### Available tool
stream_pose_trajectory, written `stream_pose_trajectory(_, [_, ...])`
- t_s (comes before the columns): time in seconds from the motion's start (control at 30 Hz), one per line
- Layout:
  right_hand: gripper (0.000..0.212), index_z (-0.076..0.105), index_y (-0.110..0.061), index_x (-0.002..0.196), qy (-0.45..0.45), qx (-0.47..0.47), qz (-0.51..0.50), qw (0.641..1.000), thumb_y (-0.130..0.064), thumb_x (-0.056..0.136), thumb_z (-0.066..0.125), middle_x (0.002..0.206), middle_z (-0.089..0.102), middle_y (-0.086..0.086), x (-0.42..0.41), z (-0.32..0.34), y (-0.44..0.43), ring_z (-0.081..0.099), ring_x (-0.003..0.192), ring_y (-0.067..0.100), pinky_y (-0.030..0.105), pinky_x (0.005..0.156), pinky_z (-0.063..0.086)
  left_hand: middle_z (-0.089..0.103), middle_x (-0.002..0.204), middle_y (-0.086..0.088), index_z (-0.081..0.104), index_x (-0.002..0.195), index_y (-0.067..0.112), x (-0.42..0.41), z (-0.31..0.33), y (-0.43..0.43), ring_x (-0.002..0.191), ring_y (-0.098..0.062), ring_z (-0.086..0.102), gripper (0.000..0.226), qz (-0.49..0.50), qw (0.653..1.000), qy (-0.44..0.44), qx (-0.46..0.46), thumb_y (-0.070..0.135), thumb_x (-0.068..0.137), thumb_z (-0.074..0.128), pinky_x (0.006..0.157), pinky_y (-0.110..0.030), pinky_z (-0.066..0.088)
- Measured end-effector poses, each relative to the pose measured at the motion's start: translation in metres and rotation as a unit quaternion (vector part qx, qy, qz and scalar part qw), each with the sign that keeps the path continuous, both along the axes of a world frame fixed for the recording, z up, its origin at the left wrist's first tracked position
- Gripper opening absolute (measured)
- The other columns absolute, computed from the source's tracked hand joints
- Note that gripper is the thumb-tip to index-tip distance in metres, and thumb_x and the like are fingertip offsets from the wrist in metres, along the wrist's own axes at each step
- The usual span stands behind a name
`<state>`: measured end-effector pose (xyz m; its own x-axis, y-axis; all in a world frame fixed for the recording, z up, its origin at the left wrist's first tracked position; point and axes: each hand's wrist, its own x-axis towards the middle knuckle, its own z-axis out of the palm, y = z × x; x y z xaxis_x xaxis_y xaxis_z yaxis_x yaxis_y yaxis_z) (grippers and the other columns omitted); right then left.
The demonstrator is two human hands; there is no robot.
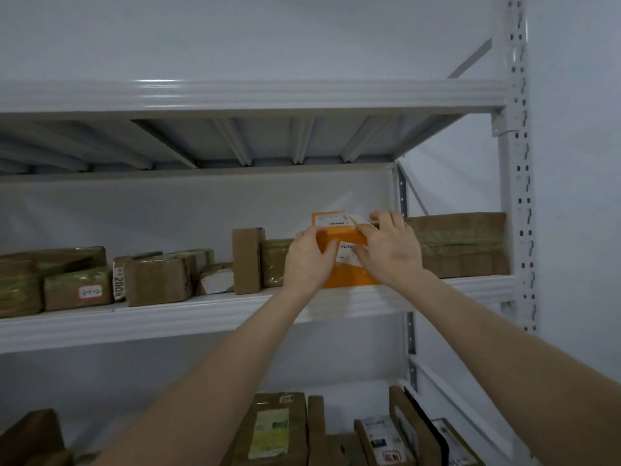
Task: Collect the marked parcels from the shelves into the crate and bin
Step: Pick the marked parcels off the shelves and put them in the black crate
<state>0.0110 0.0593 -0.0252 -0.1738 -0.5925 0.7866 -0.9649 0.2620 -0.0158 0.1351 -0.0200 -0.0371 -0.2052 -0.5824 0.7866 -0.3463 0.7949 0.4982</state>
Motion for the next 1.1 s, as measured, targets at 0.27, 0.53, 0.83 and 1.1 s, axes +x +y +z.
stream_pose_trajectory(0.27, [0.034, 0.058, -0.027, 0.129, -0.213, -0.036, 0.114, 0.97, -0.036, 0.096, 0.049, 0.139, 0.041, 0.003, 0.006, -0.009, 0.028, 0.05, 0.119, 0.027, 0.034, 0.098, 0.039, 0.058, 0.13, -0.005, 0.044, 0.139, 0.014, 0.003, 0.008, 0.021, 0.114, -0.023, 0.057, 0.056, -0.055, 0.965, 0.155, 0.206, 0.048, 0.094, 0.05, 0.089, -0.034, 0.046])
stream_pose_trajectory(0.53, [0.041, 0.052, -0.021, 0.127, -0.385, -0.046, 0.169, 0.906, -0.042, 0.092, 0.055, 0.119, 0.066, 0.001, -0.004, -0.015, 0.034, 0.063, 0.108, 0.024, 0.047, 0.092, 0.05, 0.062, 0.119, -0.004, 0.058, 0.119, 0.013, 0.007, -0.006, 0.034, 0.107, -0.022, 0.059, 0.035, -0.095, 0.942, 0.203, 0.248, 0.026, 0.087, 0.068, 0.095, -0.045, 0.051])
stream_pose_trajectory(0.83, [0.078, 0.038, -0.028, 0.137, -0.423, -0.03, 0.246, 0.871, -0.043, 0.072, 0.078, 0.123, 0.061, -0.005, 0.013, -0.025, 0.041, 0.058, 0.114, 0.019, 0.047, 0.1, 0.045, 0.051, 0.135, 0.002, 0.03, 0.147, 0.018, 0.016, -0.018, 0.058, 0.127, -0.019, 0.048, 0.072, -0.174, 0.949, 0.125, 0.233, 0.013, 0.087, 0.068, 0.103, -0.039, 0.043])
stream_pose_trajectory(1.1, [0.103, 0.02, -0.027, 0.15, -0.489, -0.043, 0.288, 0.822, -0.032, 0.068, 0.084, 0.133, 0.053, 0.003, 0.005, -0.028, 0.05, 0.053, 0.119, 0.024, 0.05, 0.099, 0.047, 0.051, 0.124, 0.007, 0.027, 0.149, 0.029, 0.025, -0.01, 0.072, 0.116, -0.016, 0.048, 0.076, -0.176, 0.945, 0.118, 0.249, 0.031, 0.086, 0.069, 0.098, -0.037, 0.044])
